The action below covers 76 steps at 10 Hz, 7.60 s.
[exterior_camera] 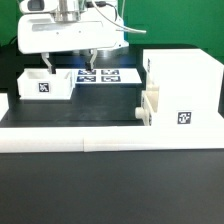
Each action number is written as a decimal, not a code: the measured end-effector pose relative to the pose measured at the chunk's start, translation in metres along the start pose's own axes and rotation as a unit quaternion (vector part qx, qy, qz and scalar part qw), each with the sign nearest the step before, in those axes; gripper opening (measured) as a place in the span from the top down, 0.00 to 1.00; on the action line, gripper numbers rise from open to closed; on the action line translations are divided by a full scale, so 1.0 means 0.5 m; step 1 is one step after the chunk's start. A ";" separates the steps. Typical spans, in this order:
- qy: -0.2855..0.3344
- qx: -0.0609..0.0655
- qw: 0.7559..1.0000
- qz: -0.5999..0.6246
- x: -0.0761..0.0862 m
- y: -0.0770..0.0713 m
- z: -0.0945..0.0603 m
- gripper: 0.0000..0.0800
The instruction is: Assemble drawer
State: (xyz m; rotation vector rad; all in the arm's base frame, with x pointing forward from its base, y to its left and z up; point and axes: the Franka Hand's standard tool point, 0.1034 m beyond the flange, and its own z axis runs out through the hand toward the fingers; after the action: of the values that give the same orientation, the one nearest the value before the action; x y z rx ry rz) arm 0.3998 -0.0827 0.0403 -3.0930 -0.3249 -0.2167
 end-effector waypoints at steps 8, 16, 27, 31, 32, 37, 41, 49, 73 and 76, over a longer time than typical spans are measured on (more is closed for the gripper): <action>-0.024 0.016 0.999 0.027 -0.008 -0.041 0.049 0.19; -0.019 0.010 0.999 0.036 -0.015 -0.032 0.056 0.19; -0.006 -0.012 0.995 0.095 -0.032 -0.016 0.064 0.66; -0.006 -0.012 0.995 0.095 -0.032 -0.016 0.064 0.95; -0.006 -0.012 0.995 0.095 -0.032 -0.016 0.064 0.95; -0.002 -0.011 0.998 0.064 -0.015 -0.040 0.059 0.95; -0.020 0.011 1.000 0.018 0.057 -0.079 0.019 0.95; -0.006 0.024 1.000 -0.018 0.206 -0.109 -0.027 0.95; -0.044 0.041 0.816 -0.575 0.255 -0.065 -0.015 0.95; -0.045 0.042 0.816 -0.575 0.253 -0.065 -0.014 0.95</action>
Offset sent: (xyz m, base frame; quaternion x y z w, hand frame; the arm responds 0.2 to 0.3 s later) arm -0.0067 0.0048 -0.0160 -0.0248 -0.0344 0.0310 0.9986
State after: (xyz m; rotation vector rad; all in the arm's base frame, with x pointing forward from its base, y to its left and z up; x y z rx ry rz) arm 0.5146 -0.0251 0.0654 -2.3530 -2.0617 -0.0460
